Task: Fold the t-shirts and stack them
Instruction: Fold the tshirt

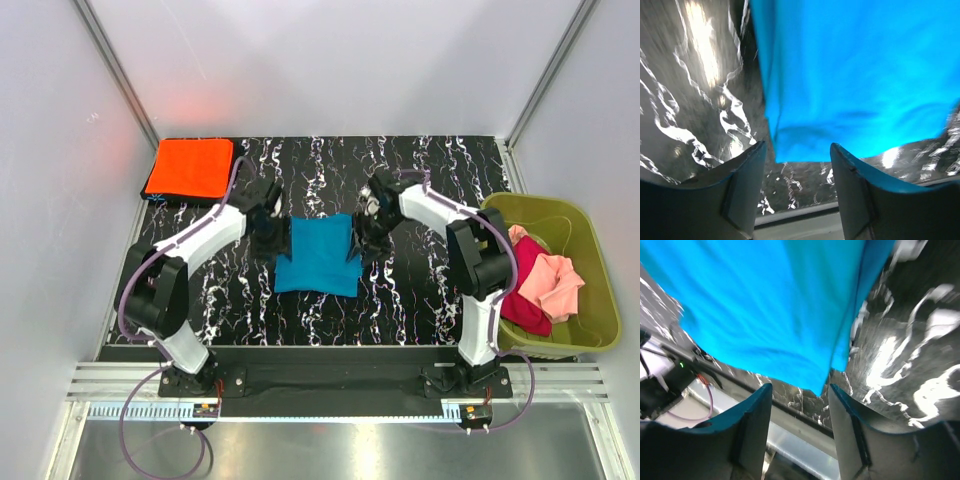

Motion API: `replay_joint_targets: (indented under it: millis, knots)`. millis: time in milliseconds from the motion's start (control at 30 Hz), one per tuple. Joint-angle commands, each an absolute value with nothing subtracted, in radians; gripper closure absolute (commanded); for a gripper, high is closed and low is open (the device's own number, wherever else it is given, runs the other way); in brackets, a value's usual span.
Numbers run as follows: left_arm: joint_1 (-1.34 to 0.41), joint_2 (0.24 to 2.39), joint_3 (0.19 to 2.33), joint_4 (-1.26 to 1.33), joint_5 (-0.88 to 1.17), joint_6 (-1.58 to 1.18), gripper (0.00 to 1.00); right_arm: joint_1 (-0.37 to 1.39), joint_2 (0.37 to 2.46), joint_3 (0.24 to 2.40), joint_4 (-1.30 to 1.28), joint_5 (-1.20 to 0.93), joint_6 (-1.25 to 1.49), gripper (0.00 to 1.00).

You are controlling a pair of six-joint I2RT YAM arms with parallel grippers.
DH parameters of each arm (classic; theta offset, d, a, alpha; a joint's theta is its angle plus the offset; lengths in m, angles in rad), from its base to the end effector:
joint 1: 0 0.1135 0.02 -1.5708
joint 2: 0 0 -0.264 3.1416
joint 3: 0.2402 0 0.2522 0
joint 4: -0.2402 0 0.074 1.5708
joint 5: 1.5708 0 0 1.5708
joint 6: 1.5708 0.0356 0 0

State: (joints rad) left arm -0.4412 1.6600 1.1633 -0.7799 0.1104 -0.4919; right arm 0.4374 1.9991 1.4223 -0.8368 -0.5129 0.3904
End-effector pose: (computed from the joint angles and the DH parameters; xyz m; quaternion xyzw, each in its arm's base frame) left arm 0.2869 -0.1398 0.2078 -0.0169 0.9876 -0.1146 0.1062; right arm 0.3406 0.1785 0.1666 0.0426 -0.9636 -0.2621 0.0322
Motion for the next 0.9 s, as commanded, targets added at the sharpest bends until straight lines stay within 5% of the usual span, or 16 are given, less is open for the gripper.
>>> replay_joint_targets:
  millis: [0,433,867]
  knots:
    - [-0.417,1.653,1.296,-0.761,0.094,-0.411,0.41,0.403,1.974,1.543,-0.859,-0.439,0.348,0.43]
    - [-0.302,1.953,1.63,-0.692,0.143,-0.288,0.43,0.342,2.285,1.972,-0.939,-0.422,0.351,0.47]
    - [-0.302,1.993,1.6,-0.658,0.207,-0.29,0.43,0.325,2.279,1.904,-0.914,-0.426,0.351,0.45]
